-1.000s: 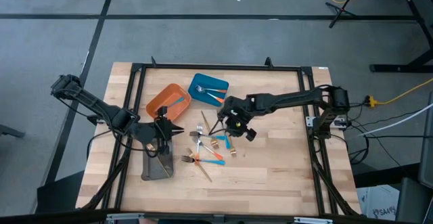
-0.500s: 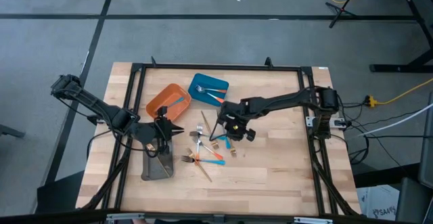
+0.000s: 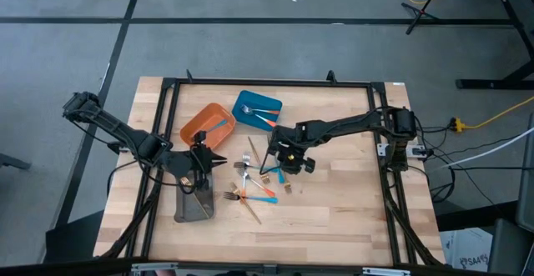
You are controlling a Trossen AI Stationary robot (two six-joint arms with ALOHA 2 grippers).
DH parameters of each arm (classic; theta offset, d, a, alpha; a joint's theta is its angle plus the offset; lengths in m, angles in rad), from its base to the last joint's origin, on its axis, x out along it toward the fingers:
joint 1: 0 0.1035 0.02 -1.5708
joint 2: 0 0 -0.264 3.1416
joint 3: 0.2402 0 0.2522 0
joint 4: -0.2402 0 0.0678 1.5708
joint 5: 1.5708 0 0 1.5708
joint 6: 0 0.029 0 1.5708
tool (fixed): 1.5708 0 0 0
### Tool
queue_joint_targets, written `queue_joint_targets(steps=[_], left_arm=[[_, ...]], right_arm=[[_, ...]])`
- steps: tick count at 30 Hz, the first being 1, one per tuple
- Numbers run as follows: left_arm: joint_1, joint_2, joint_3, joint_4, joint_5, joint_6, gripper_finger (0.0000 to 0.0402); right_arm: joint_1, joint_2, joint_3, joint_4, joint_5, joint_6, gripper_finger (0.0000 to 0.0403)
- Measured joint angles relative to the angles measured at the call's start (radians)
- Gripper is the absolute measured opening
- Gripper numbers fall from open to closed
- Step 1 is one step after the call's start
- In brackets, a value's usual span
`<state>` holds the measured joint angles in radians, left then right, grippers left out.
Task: Sort silverware by color (type)
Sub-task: Put the gold fork into the black bin
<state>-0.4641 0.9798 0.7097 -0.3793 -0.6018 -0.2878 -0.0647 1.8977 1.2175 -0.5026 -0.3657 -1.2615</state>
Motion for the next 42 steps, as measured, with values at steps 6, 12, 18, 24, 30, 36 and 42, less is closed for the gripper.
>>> queue_joint_targets(steps=[6, 12, 18, 24, 30, 36, 42], left_arm=[[0.0, 0.0, 0.0, 0.0, 0.0, -0.001, 0.003], [0.0, 0.0, 0.0, 0.002, 0.0, -0.001, 0.003], [0.0, 0.0, 0.0, 0.008, 0.0, -0.001, 0.003], [0.0, 0.0, 0.0, 0.009, 0.0, -0.001, 0.003], [0.0, 0.0, 0.0, 0.008, 0.0, -0.001, 0.003], [0.0, 0.0, 0.0, 0.008, 0.0, -0.001, 0.003], [0.0, 0.0, 0.0, 0.008, 0.0, -0.001, 0.003]], right_arm=[[0.0, 0.008, 0.0, 0.004, 0.031, -0.004, 0.0092], [0.0, 0.047, -0.002, -0.003, 0.034, -0.005, 0.0092], [0.0, 0.079, 0.002, 0.0, 0.031, -0.004, 0.0092], [0.0, 0.08, 0.003, -0.019, 0.041, -0.003, 0.0092], [0.0, 0.082, 0.002, -0.041, 0.044, -0.002, 0.008], [0.0, 0.082, 0.002, -0.065, 0.05, -0.003, 0.0029], [0.0, 0.082, 0.002, -0.099, 0.047, -0.003, 0.0004]])
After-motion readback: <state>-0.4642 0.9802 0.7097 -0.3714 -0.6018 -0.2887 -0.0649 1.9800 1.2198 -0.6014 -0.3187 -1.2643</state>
